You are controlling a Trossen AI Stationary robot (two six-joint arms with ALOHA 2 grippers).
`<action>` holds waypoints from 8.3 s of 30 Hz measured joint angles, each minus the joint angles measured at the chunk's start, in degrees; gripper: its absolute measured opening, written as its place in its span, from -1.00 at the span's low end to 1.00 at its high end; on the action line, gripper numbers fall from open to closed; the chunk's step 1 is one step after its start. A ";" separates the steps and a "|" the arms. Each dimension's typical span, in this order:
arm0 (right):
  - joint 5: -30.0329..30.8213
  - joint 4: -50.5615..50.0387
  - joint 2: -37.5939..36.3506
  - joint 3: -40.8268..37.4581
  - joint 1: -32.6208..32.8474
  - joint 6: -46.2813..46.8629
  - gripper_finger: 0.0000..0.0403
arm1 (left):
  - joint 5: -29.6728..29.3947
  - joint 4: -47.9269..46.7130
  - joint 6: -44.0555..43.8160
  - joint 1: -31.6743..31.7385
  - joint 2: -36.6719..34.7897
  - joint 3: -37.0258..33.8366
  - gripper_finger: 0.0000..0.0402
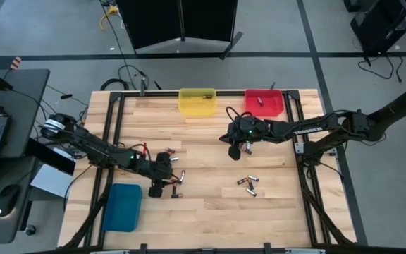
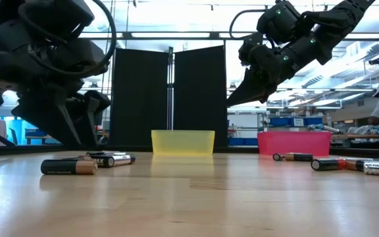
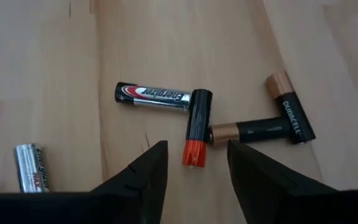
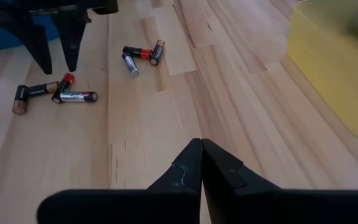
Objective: Sort batteries
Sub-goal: Put the black-red battery into the blue bin, then adjust the yellow bin
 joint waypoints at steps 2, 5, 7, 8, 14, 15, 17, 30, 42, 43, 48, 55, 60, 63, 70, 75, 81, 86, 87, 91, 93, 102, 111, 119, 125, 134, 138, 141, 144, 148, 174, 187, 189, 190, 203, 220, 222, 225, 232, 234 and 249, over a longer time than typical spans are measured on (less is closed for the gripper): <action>0.00 -0.15 0.02 0.00 0.00 0.00 -0.92 | 0.00 -0.82 0.80 0.00 0.33 0.00 -0.11; 0.00 -0.19 0.02 0.00 0.00 0.00 -0.90 | -0.08 -1.06 2.26 0.02 0.39 -0.02 -0.11; -0.02 -0.19 0.02 0.00 0.00 0.00 -0.89 | -0.42 -1.06 3.30 0.02 0.58 -0.02 -0.12; 0.00 -0.19 0.02 0.00 0.00 0.00 -0.89 | -0.46 -0.61 3.80 0.02 0.96 -0.02 -0.12; -0.02 -0.20 0.02 0.00 0.00 -0.08 -0.91 | -0.52 1.16 6.07 0.02 3.78 -0.02 -0.12; 0.00 -0.21 0.02 0.00 0.00 -0.23 -0.92 | -0.52 1.69 6.15 0.02 4.21 -0.02 -0.12; 0.00 -0.23 0.02 0.00 0.00 -0.26 -0.92 | -0.52 2.16 6.17 0.02 4.76 0.00 -0.12; 0.00 -0.25 0.02 0.00 0.00 -0.46 -0.92 | 0.02 2.82 9.16 -0.02 5.27 0.00 -0.50; 0.00 -0.25 0.02 0.00 0.00 -0.46 -0.90 | -0.69 2.75 9.23 -0.06 5.26 0.07 -0.74; 0.00 -0.25 0.03 0.00 0.00 -0.46 -0.91 | -0.74 2.74 9.23 -0.13 5.25 0.07 -0.74; 0.00 -0.25 0.02 0.00 0.00 -0.46 -0.92 | -1.10 2.71 9.20 -1.02 5.26 0.07 -0.75; 0.00 -0.25 0.02 0.00 0.00 -0.46 -0.89 | -1.64 -0.16 8.72 -1.55 5.29 1.48 -0.75; 0.00 -0.25 0.02 0.00 0.02 -0.45 -0.92 | -1.63 -7.65 9.56 -1.60 5.31 5.13 -0.76; 0.00 -0.25 0.02 0.00 0.02 -0.46 -0.92 | -1.67 -10.22 10.08 -1.64 5.31 6.75 -0.76; 0.00 -0.45 0.02 0.00 0.02 -0.45 -0.89 | -2.76 -15.60 10.43 -1.90 5.31 10.95 -0.76; 0.00 -1.05 0.02 0.00 0.02 -0.46 -0.92 | -5.15 -21.70 8.98 -4.02 5.31 14.75 -0.76; -0.02 -1.08 0.02 0.00 0.02 -0.46 -0.90 | -9.26 -33.08 1.85 -8.30 4.70 20.17 -0.76; 0.00 -1.08 0.02 0.00 0.02 -0.80 -0.91 | -11.27 -37.64 -6.33 -11.83 0.95 22.08 -0.76; 0.00 -1.08 0.02 0.00 0.02 -1.01 -0.92 | -11.58 -38.12 -8.27 -12.50 0.00 22.08 -0.76; 0.00 -1.08 0.02 0.00 0.02 -1.83 -0.93 | -13.74 -44.07 -17.59 -16.18 -3.68 22.10 -0.76; -0.01 -1.06 0.02 0.00 0.02 -2.01 -0.91 | -15.75 -47.22 -22.63 -18.59 -5.18 22.10 -0.76; -0.01 -0.96 0.02 0.00 0.04 -2.40 -0.92 | -17.15 -54.13 -46.25 -29.34 -7.45 22.08 -0.76; -0.02 -0.92 0.02 0.00 0.02 -4.24 -0.89 | -16.61 -54.18 -70.58 -40.75 -7.30 22.08 -0.76; -0.02 -0.08 0.02 0.00 0.02 -6.32 -0.93 | -13.35 -58.75 -89.29 -48.55 -6.76 22.08 -0.76; -0.02 0.32 0.02 0.00 0.02 -6.43 -0.89 | -6.44 -61.87 -94.29 -50.43 -3.40 22.01 -0.77; -0.02 0.29 0.02 0.00 0.02 -6.11 -0.93 | -5.42 -61.66 -94.50 -50.13 -0.51 20.39 -0.77; -0.02 0.29 0.02 0.00 0.02 -5.88 -0.89 | -3.82 -60.13 -94.98 -49.00 0.80 18.70 -0.77; -0.02 0.27 0.02 0.00 0.02 -5.86 -0.90 | -2.49 -58.27 -95.01 -47.81 1.50 17.24 -0.77; -0.02 0.27 0.02 0.00 0.02 -5.88 -0.93 | -2.49 -57.65 -94.99 -46.79 1.58 16.44 -0.77; -0.02 0.26 0.02 0.00 0.02 -5.88 -0.92 | -2.51 -57.46 -94.77 -46.03 1.56 16.44 -0.77; -0.02 0.25 0.02 0.00 0.02 -5.86 -0.92 | 1.97 -55.76 -94.59 -41.81 3.67 16.39 -0.69; -0.02 0.25 0.02 0.00 0.02 -5.86 -0.91 | 6.06 -55.78 -94.48 -40.81 3.65 16.39 -0.27; -0.02 0.25 0.02 0.00 0.02 -5.86 -0.92 | 7.49 -56.13 -93.16 -40.83 3.65 16.70 -0.26; -0.02 0.25 0.02 0.00 0.02 -5.90 -0.92 | 7.91 -56.50 -92.73 -40.83 3.65 17.19 -0.27; 1.70 0.24 0.02 0.00 0.02 -8.46 -0.94 | -9.67 -69.15 -96.56 -40.82 -2.61 24.33 -0.96; -5.03 21.19 0.02 -10.58 -1.33 -8.44 -0.95 | -31.09 -53.77 -62.61 -23.44 -4.24 22.25 -0.99; -5.05 21.74 0.02 -11.39 -1.33 -7.89 -0.95 | -30.27 -46.91 -54.69 -20.16 -4.24 20.18 -0.99; -5.11 21.86 0.02 -11.69 -1.33 -7.54 -0.95 | -27.78 -36.15 -43.48 -14.82 -4.24 16.24 -0.99; -5.16 23.46 0.02 -11.69 -1.44 -9.45 -0.93 | -15.91 -0.79 -17.75 -0.40 -4.19 3.59 -0.99; -5.17 23.84 0.02 -11.69 -1.74 -9.46 -0.93 | -11.30 9.60 -11.56 3.89 -4.19 0.28 -0.99; -3.58 19.60 0.02 -4.37 -5.90 -5.87 -0.95 | 10.61 31.28 10.14 29.44 -4.19 -4.79 -0.98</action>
